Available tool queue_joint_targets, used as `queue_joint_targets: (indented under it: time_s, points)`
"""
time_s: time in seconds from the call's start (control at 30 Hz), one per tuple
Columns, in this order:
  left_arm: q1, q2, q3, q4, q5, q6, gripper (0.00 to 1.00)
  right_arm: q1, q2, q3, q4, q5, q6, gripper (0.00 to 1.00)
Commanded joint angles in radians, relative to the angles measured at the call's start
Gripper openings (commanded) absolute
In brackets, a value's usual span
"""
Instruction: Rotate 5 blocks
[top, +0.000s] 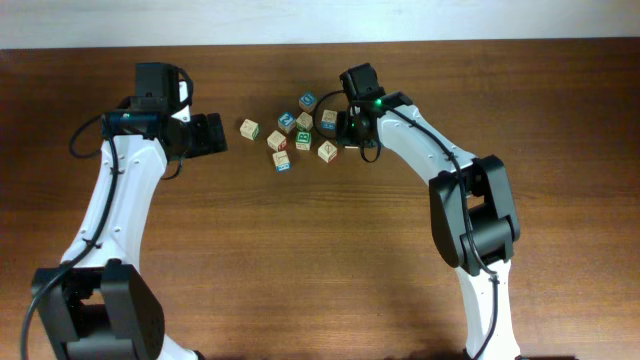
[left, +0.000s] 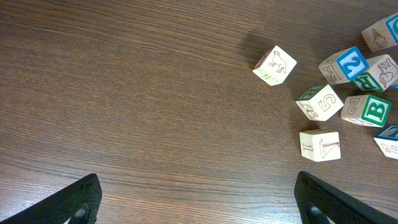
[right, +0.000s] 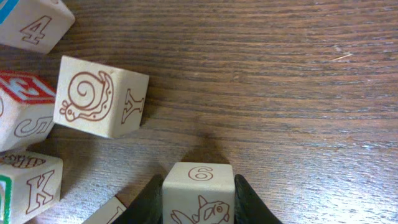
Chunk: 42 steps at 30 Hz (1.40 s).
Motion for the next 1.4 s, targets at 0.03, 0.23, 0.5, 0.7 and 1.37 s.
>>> queue_joint_targets:
  time_s: [0.03, 0.23, 0.5, 0.7, 1.37]
  points:
    - [0.003, 0.007, 0.018, -0.002, 0.008, -0.013, 0.98, 0.008, -0.026, 0.012, -0.053, 0.003, 0.005, 0.19]
    - [0.002, 0.007, 0.018, -0.014, 0.065, -0.013, 0.98, 0.008, -0.075, 0.012, -0.196, -0.077, 0.003, 0.19]
    - [0.002, 0.007, 0.018, -0.030, 0.064, -0.013, 0.99, 0.010, -0.080, 0.012, -0.423, -0.198, -0.013, 0.18]
    - [0.002, 0.007, 0.018, -0.030, 0.064, -0.013, 1.00, 0.011, -0.080, 0.012, -0.528, -0.289, -0.049, 0.18]
    - [0.003, 0.007, 0.018, -0.026, 0.064, -0.013, 0.99, 0.012, -0.086, 0.015, -0.748, -0.277, -0.126, 0.45]
